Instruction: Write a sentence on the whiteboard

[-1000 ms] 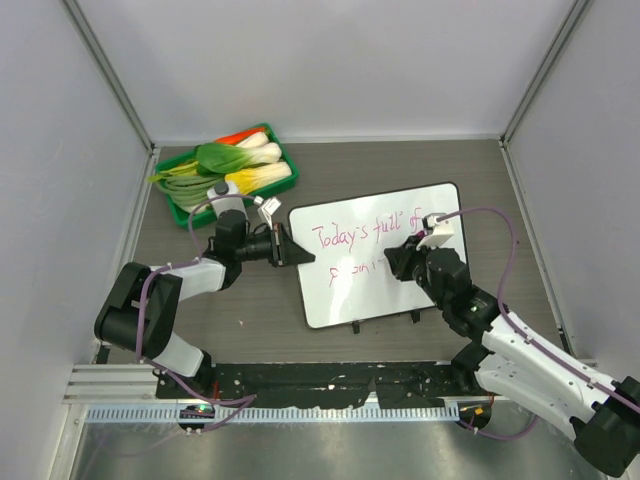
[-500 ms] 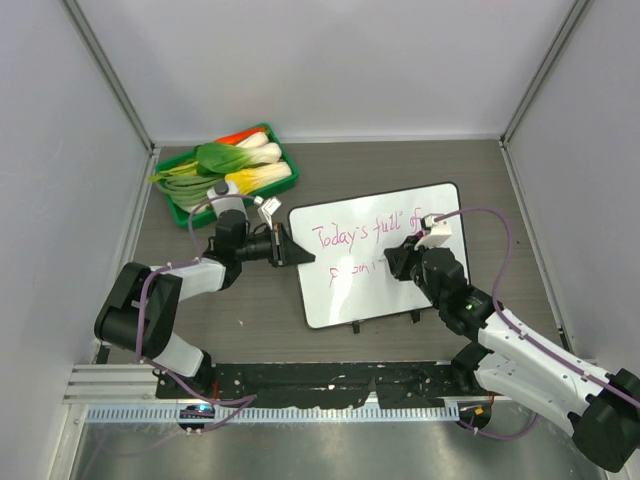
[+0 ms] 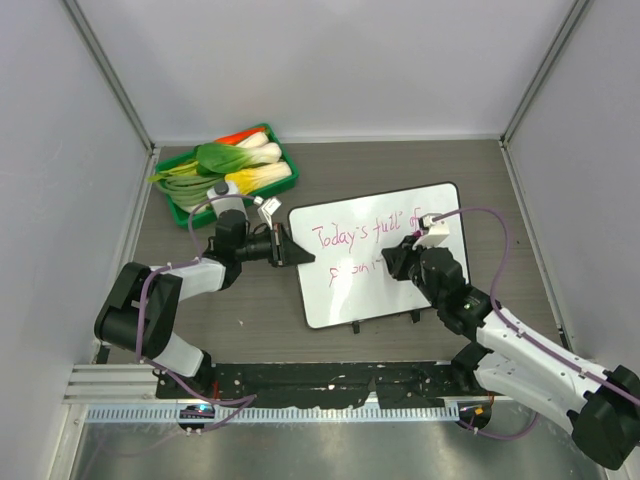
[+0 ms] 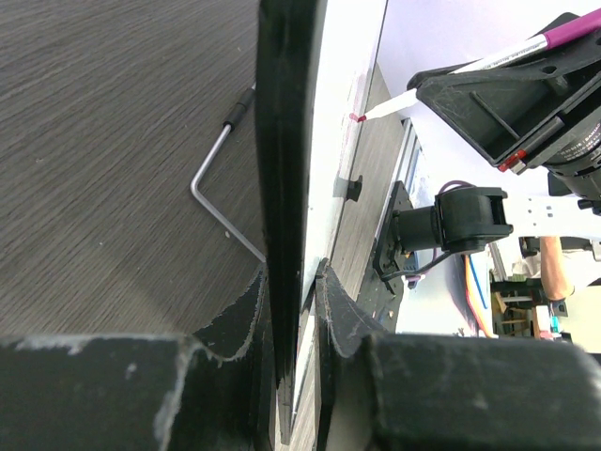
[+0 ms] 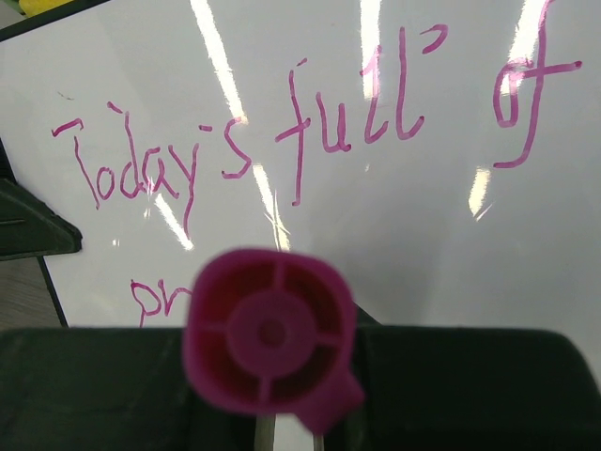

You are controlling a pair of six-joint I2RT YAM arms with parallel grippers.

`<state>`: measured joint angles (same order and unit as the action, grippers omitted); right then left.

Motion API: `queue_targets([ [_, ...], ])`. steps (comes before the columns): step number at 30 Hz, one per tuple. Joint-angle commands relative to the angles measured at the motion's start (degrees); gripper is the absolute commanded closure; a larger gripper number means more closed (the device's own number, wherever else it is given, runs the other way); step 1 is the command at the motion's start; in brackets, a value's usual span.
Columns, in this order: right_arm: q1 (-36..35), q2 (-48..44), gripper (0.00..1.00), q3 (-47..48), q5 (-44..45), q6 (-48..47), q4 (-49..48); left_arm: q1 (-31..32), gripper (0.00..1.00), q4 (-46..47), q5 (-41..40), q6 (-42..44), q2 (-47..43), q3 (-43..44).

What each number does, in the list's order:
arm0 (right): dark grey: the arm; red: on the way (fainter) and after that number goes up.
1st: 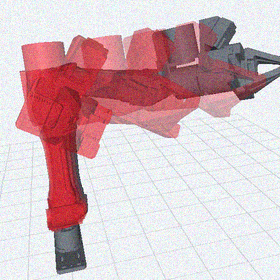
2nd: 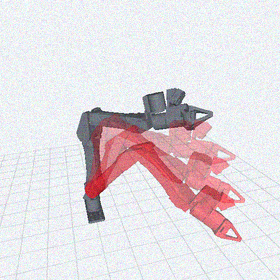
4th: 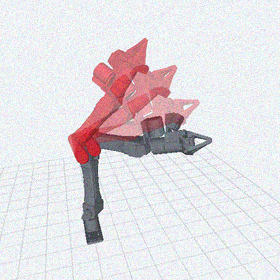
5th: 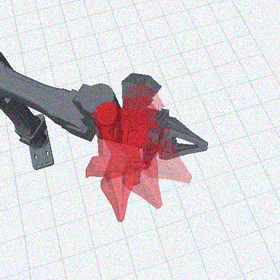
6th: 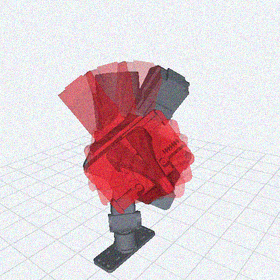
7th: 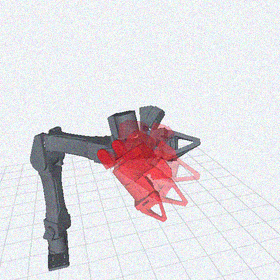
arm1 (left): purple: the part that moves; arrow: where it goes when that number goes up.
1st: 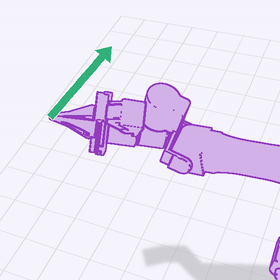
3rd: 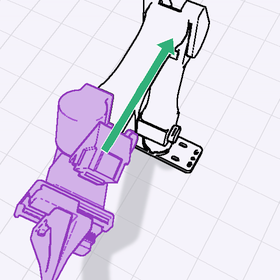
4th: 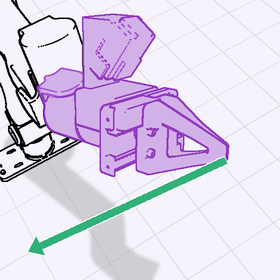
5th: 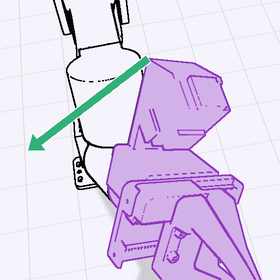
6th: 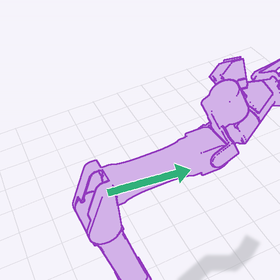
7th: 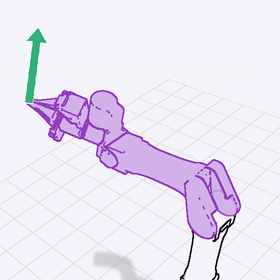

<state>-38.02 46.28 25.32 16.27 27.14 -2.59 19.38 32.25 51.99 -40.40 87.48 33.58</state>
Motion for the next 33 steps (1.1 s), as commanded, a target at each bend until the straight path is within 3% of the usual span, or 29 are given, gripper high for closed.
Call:
queue_targets([
  [1,0.14,0.65,0.99,0.17,-1.16,-0.06,-1.72,-0.22,1.0,-6.14,-8.83,8.06,1.73,-0.19],
  [22,0.14,-1.63,0.99,-0.45,0.96,-0.77,6.89,-0.22,1.0,-6.41,-9.01,8.23,1.55,-0.19],
  [33,0.14,-0.49,0.99,-1.06,-4.49,-0.51,3.39,-0.13,1.0,-6.59,-9.18,8.41,1.29,-0.27],
])
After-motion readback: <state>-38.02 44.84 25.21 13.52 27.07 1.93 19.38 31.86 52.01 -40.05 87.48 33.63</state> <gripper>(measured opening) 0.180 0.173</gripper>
